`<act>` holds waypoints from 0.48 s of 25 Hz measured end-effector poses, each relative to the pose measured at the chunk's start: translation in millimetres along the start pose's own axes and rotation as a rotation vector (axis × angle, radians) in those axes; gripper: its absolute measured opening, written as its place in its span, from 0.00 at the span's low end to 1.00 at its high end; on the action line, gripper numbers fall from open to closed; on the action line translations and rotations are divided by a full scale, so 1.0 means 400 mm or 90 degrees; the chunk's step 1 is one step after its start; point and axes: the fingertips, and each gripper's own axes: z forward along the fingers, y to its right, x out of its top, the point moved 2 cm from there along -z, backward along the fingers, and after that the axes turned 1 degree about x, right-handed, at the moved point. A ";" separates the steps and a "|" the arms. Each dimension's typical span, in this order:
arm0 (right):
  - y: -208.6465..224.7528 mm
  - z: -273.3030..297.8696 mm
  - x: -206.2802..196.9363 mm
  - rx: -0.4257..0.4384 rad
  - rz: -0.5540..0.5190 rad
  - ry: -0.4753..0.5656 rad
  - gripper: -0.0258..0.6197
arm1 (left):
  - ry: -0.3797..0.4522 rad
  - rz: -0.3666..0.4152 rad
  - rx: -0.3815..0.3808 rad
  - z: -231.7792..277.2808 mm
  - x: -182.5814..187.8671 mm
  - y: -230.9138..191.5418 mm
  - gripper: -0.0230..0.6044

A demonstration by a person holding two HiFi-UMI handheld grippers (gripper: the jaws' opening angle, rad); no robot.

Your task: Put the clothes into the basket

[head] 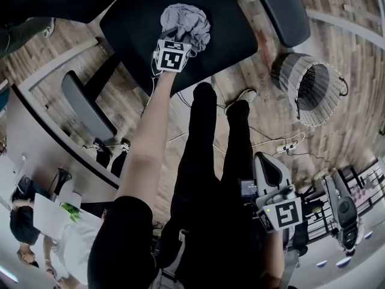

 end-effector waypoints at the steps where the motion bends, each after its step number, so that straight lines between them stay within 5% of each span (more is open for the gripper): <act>1: -0.001 -0.002 0.002 -0.001 0.000 0.001 0.07 | 0.000 -0.004 0.000 -0.006 0.001 0.000 0.20; 12: -0.018 -0.067 0.059 -0.027 -0.038 0.033 0.07 | 0.010 -0.033 -0.016 -0.168 0.023 0.048 0.19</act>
